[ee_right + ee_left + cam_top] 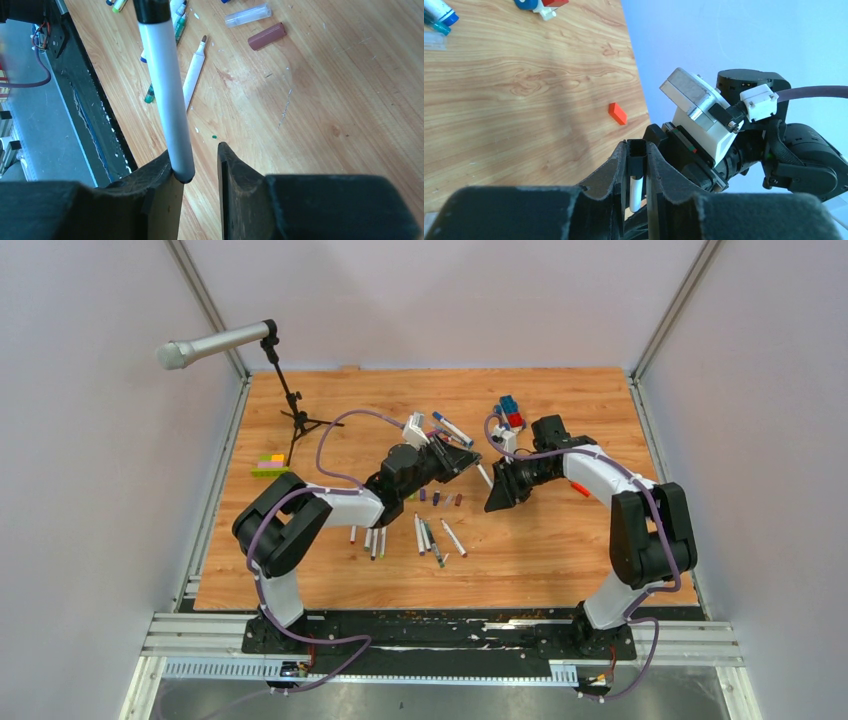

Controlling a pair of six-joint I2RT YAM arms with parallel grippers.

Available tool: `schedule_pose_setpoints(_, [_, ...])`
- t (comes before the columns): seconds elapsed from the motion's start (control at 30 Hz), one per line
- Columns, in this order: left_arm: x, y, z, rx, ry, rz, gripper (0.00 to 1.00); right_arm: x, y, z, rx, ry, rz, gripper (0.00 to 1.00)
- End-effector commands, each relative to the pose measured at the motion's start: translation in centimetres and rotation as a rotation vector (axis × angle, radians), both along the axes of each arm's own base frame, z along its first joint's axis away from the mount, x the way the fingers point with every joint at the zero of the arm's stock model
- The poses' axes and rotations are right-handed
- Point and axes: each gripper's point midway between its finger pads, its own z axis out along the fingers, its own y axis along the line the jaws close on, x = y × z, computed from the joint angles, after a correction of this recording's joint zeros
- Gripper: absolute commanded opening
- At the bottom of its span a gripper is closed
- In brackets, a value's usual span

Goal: Open the pen caps
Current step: Open the pen cap from the pen.

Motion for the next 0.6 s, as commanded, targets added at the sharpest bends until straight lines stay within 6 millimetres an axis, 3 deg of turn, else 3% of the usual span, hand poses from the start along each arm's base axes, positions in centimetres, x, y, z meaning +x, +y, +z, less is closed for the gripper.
schedule_pose_setpoints(0.0, [-0.4,-0.4,3.3,-0.099,-0.052,-0.003,0.00,-0.3,0.3,0.7,0.022,-0.005,0.008,0.31])
schedule_pose_setpoints(0.2, [-1.3,-1.2,2.7,-0.080,-0.051,-0.042,0.00,-0.1,0.3,2.0,0.071,-0.021,-0.001,0.44])
schedule_pose_setpoints(0.57, [-4.1,-3.6,0.7,-0.053,-0.025,-0.097,0.00,0.4,-0.4,3.3,0.146,-0.015,-0.037,0.43])
